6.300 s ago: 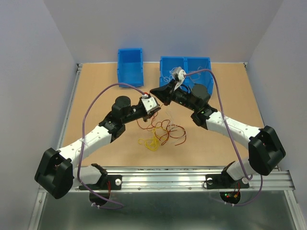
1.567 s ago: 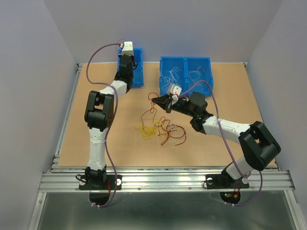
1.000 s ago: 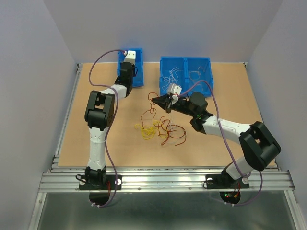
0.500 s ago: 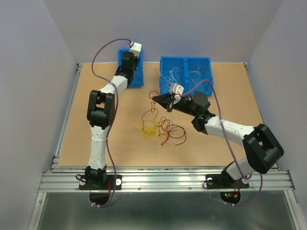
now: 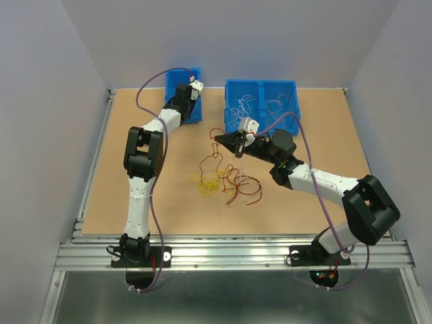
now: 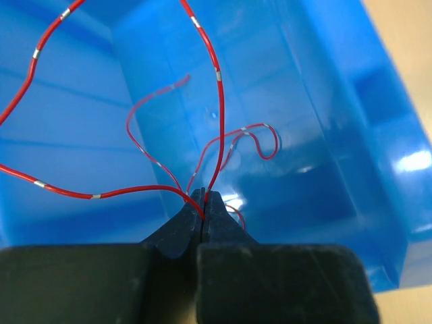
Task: Untangle the cables
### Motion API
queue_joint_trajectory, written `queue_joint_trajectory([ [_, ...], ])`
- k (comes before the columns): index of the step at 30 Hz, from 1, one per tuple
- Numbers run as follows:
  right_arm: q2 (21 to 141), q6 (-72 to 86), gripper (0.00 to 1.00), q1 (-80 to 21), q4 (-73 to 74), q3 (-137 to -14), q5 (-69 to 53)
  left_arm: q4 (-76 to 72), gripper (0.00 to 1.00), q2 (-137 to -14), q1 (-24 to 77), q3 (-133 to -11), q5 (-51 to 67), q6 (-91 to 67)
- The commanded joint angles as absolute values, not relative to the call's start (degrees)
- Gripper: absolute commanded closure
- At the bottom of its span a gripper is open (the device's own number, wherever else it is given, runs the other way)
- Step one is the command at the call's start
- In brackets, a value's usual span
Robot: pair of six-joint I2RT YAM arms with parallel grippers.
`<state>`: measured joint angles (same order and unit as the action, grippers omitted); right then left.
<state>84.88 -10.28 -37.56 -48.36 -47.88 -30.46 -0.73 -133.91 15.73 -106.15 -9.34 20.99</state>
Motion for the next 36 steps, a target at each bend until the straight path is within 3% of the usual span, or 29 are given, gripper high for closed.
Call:
queue_joint_trajectory([
  [1,82.5,-10.5,0.99,-37.4,-49.8,-47.0,-30.8,6.9,1.0,-132.8,16.0,-106.7,-8.9,22.0],
  [12,81.3,-10.5,0.99,-37.3,-49.0,-46.4,-29.4,13.8,1.0,-125.0,16.0,-95.6,-1.1,21.5],
  [14,81.2,-10.5,0.99,-37.3,-48.9,-46.3,-29.0,12.7,0.95,-121.8,16.0,-92.6,-0.3,20.6],
  [20,81.0,-10.5,0.99,-37.4,-48.5,-46.4,-28.3,9.4,0.7,-117.3,16.0,-88.5,-0.9,19.3],
  [26,81.0,-10.5,0.99,-37.4,-48.3,-46.3,-27.5,9.5,0.55,-116.1,15.9,-88.2,-1.4,20.3],
  [30,81.0,-10.0,1.0,-37.4,-48.1,-46.5,-26.5,9.8,0.49,-113.6,15.9,-89.2,-3.7,20.4],
  [31,81.0,-9.8,0.99,-37.3,-48.1,-46.6,-26.1,9.8,0.44,-112.9,15.8,-89.1,-3.9,20.6],
  [34,81.1,-9.4,0.99,-37.1,-47.9,-46.8,-25.3,9.5,0.05,-108.9,15.9,-88.2,-3.9,20.9],
  [36,81.1,-9.0,1.0,-36.9,-48.1,-46.8,-24.8,9.4,0.01,-106.2,15.7,-87.5,-4.0,21.0],
])
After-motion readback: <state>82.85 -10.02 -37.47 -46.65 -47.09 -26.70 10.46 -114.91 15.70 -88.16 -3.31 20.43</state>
